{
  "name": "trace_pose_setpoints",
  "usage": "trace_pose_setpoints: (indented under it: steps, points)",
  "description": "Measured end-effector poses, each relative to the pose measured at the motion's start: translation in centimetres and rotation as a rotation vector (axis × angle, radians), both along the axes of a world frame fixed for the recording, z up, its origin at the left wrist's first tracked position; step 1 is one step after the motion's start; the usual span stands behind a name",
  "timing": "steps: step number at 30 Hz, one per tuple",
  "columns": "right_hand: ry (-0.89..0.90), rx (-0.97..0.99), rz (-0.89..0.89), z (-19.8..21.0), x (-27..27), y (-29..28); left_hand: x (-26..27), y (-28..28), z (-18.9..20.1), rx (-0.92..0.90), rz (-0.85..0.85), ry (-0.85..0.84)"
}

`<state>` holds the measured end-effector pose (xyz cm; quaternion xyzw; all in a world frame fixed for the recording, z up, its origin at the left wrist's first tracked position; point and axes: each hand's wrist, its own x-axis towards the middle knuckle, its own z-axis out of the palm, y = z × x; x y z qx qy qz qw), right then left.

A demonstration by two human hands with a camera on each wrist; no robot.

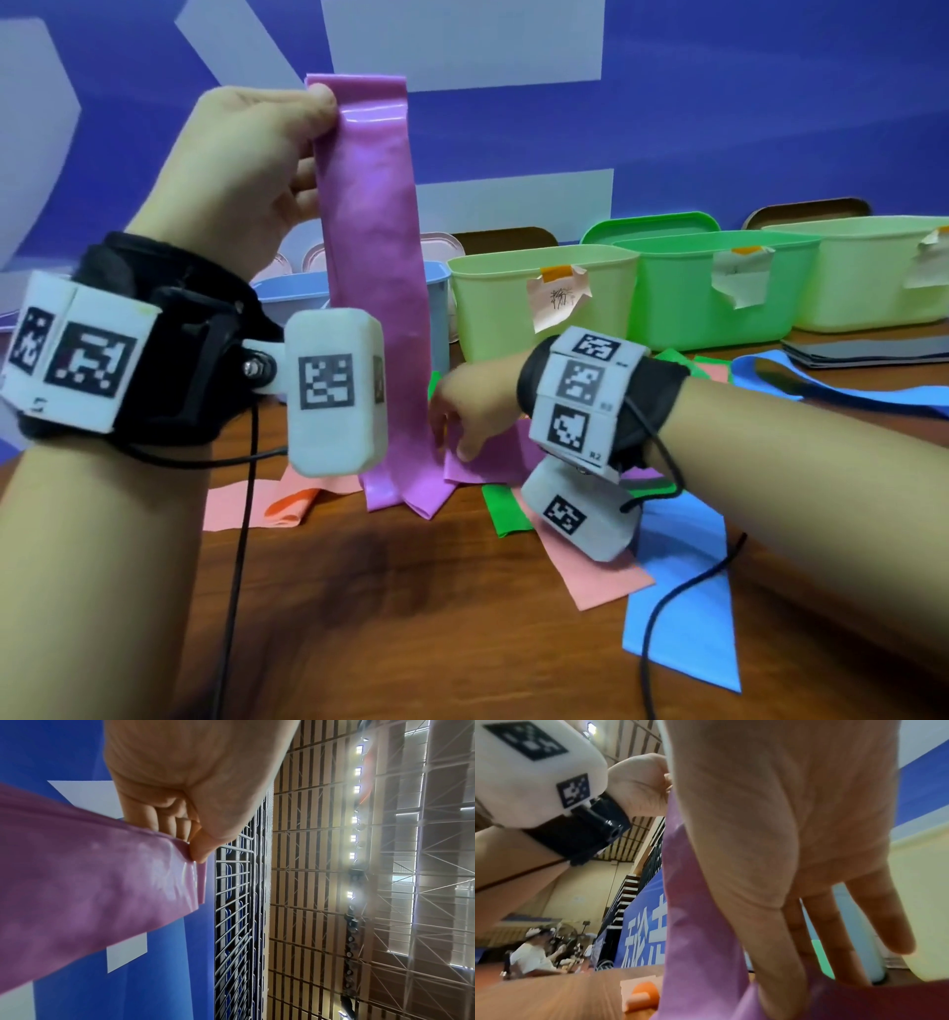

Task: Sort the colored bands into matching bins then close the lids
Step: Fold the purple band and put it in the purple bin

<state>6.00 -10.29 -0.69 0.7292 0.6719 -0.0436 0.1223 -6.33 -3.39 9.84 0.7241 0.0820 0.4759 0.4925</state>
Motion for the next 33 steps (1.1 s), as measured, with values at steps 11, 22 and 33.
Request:
trace_pose_setpoints:
  steps: [11,22,33]
  points:
    - [0.261,0.575,-0.004,9.6,0.4,-4.8,0.3,0.8,-0.2,-0.058,0.036,-0.024]
    - [0.779,1.166,0.13,9.6,1.5,-4.2,2.7,1.1,-1.9,-0.038,0.012,0.08]
    - [0.86,1.291,0.05,8.3,3.5,-3.3,4.5,-1.4,-3.4,-0.079,-0.144,0.12]
